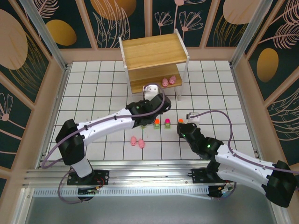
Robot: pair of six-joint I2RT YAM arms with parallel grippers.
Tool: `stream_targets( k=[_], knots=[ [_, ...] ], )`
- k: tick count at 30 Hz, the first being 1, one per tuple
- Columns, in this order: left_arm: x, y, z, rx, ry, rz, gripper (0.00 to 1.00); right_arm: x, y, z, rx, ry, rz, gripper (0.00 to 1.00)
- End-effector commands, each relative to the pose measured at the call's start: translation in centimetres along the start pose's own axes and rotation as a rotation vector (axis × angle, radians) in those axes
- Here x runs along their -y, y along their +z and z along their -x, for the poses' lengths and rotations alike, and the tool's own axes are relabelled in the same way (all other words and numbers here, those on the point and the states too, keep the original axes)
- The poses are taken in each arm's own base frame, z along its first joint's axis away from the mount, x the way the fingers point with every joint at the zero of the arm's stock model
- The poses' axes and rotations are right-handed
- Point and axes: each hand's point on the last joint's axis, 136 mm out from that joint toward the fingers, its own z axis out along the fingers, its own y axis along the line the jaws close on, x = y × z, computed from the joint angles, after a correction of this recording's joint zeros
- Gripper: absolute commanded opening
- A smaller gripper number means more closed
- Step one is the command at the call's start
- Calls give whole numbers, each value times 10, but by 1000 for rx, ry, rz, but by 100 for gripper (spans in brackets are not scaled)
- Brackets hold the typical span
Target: Place and organize the plastic toys onto the shelf
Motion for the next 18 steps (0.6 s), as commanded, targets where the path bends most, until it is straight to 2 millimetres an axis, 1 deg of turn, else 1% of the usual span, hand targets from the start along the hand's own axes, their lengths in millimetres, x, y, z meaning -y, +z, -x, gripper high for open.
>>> stream_targets(
  k=[1,11,18],
  knots=[
    [8,12,12,1,50,-11,27,6,1,0,15,9,-21,43],
    [15,40,43,32,55,1,27,6,2,0,15,7,-22,43],
    [10,56,52,52,42,10,27,6,2,0,12,7,-22,43]
  ],
)
